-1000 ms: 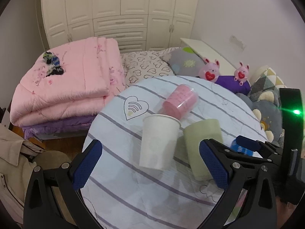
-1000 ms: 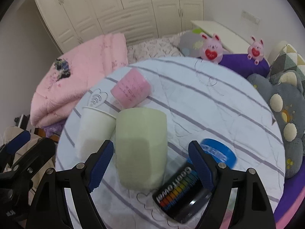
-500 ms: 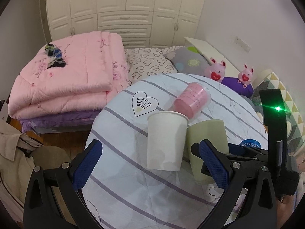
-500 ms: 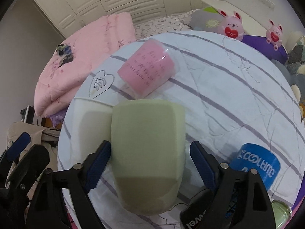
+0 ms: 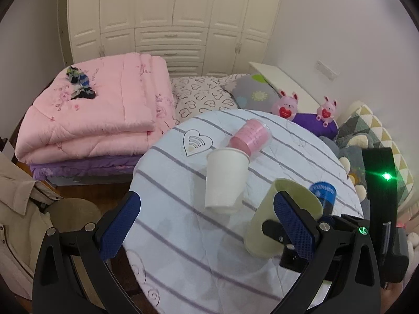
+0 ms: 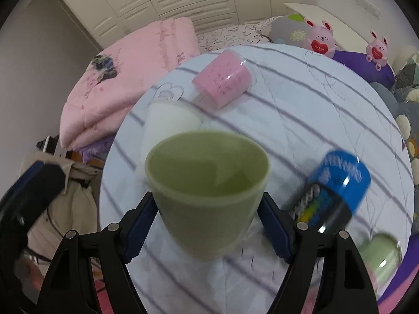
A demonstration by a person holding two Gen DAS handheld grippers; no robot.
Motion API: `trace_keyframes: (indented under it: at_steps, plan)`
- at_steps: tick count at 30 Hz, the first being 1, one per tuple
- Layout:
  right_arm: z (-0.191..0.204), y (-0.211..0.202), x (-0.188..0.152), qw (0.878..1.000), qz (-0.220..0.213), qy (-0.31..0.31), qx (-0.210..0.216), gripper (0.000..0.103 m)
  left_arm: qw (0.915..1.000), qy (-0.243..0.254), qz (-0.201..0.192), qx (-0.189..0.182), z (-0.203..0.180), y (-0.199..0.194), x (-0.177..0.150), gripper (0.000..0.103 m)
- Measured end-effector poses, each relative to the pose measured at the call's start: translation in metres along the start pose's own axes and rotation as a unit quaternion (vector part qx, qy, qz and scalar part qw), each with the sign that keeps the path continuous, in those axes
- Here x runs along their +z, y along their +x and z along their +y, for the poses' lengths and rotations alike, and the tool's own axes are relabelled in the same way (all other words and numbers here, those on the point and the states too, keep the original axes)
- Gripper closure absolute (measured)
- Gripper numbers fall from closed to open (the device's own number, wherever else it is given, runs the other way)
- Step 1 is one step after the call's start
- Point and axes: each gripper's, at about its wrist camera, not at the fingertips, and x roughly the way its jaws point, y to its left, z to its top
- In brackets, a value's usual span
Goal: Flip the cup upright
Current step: 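Lift the green cup with the right gripper and rotate it upright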
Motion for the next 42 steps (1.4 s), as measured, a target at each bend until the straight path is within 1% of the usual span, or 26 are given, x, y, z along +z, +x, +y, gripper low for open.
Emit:
trace_keyframes:
  at_steps: [3, 6, 10, 13, 16, 21, 25, 28, 30, 32, 35, 40, 42]
  plan:
    - [0.003, -0.012, -0.018, 1.0, 0.004, -0.003, 0.015, 0.025, 1.0, 0.005, -0.004, 0.002, -0.001, -0.013, -0.01, 0.0]
    - [0.007, -0.023, -0.036, 1.0, 0.011, -0.011, 0.023, 0.025, 0.9999, 0.011, -0.004, -0.005, -0.002, -0.026, -0.022, 0.0]
    - [0.011, -0.035, -0.062, 0.998, 0.036, -0.024, 0.043, 0.025, 0.9998, 0.015, -0.013, -0.007, -0.003, -0.041, -0.037, 0.0]
    - [0.011, -0.036, -0.074, 0.997, 0.052, -0.028, 0.049, 0.025, 0.9998, 0.014, -0.008, -0.013, -0.004, -0.043, -0.042, 0.0]
    - [0.008, -0.024, -0.077, 0.997, 0.061, -0.019, 0.051, 0.025, 0.9998, 0.015, 0.009, -0.01, -0.006, -0.036, -0.045, 0.0]
    - [0.001, -0.011, -0.068, 0.997, 0.027, 0.004, 0.07, 0.024, 0.9994, 0.018, 0.029, -0.004, -0.015, -0.025, -0.053, 0.0]
    - [-0.003, -0.002, -0.066, 0.997, 0.018, 0.009, 0.079, 0.024, 0.9989, 0.018, 0.043, -0.001, -0.021, -0.017, -0.056, 0.0]
    - [-0.003, -0.004, -0.07, 0.996, 0.011, 0.0, 0.088, 0.024, 0.9986, 0.021, 0.049, -0.001, -0.025, -0.014, -0.057, 0.0]
    - [-0.003, -0.01, -0.073, 0.997, 0.004, -0.006, 0.08, 0.024, 0.9986, 0.021, 0.049, -0.001, -0.027, -0.014, -0.057, 0.0]
    - [-0.005, -0.018, -0.077, 0.998, -0.01, -0.014, 0.062, 0.024, 0.9986, 0.022, 0.047, -0.002, -0.033, -0.015, -0.058, 0.0]
    - [-0.01, -0.032, -0.082, 0.999, -0.032, -0.023, 0.029, 0.024, 0.9986, 0.032, 0.042, -0.001, -0.044, -0.019, -0.06, 0.0]
    - [-0.023, -0.063, -0.089, 0.996, -0.07, -0.033, -0.044, 0.023, 0.9975, 0.055, 0.045, 0.003, -0.064, -0.021, -0.065, 0.0]
    - [-0.03, -0.074, -0.092, 0.994, -0.086, -0.029, -0.057, 0.023, 0.9968, 0.063, 0.049, 0.006, -0.071, -0.022, -0.068, 0.0]
